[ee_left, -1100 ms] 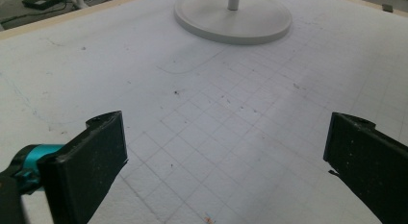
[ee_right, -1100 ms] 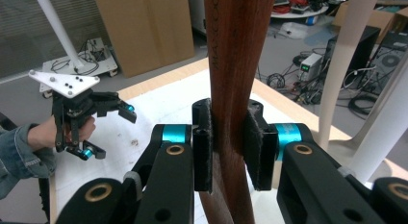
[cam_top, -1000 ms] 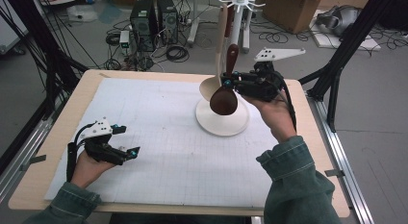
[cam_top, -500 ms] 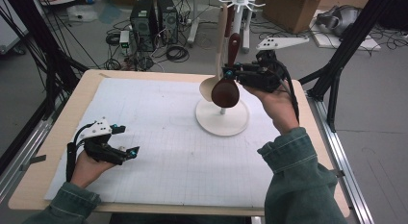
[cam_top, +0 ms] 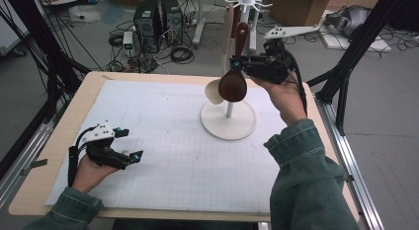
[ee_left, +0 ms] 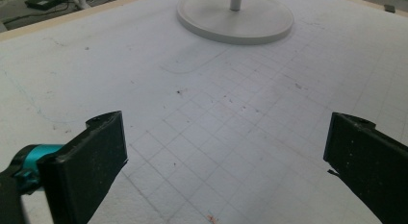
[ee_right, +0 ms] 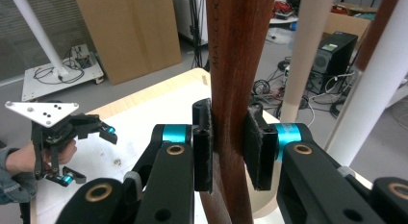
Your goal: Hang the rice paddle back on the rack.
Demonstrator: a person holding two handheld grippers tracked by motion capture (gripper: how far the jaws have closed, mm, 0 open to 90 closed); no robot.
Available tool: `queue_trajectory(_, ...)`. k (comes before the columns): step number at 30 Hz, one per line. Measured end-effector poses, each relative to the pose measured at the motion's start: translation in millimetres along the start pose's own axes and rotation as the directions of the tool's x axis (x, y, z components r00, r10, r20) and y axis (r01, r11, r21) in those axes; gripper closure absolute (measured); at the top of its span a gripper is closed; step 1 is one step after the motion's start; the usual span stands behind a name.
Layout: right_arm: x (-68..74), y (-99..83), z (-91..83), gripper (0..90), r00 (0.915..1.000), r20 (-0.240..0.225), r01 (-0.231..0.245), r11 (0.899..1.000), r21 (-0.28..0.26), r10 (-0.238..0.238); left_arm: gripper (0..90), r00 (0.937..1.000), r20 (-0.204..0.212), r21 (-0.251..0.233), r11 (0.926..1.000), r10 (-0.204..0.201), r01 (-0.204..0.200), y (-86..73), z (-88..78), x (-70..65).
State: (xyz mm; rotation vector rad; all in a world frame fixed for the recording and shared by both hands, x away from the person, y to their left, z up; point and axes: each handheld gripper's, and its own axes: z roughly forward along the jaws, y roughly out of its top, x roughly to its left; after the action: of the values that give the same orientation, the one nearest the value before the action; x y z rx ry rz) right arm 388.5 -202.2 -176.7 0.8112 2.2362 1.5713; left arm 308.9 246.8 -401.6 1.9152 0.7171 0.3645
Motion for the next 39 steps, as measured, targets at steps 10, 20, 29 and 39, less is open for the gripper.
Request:
queue_trajectory(10,-8.4,19.3,4.7,76.3,0.9996,0.027,0.008,1.000,0.006,-0.008,1.8,0.9999,-0.010,0.004,1.0000,-0.002,0.002,-0.9,0.7,0.8)
queue_trajectory(20,-18.8,23.2,10.9,76.4,0.9985,0.049,-0.025,0.999,0.023,0.024,1.7,0.9999,-0.010,0.002,1.0000,-0.005,0.005,-0.8,0.4,0.7)
queue_trajectory(29,-26.2,23.6,12.8,76.4,0.9977,0.060,-0.034,0.999,0.031,0.032,1.7,0.9999,-0.013,-0.003,1.0000,-0.002,0.002,-0.2,-0.5,0.6)
queue_trajectory(39,-27.0,26.3,17.1,76.4,0.9981,0.049,-0.039,0.999,0.035,0.038,1.7,1.0000,-0.006,-0.002,1.0000,-0.003,0.003,-0.1,-0.5,0.6)
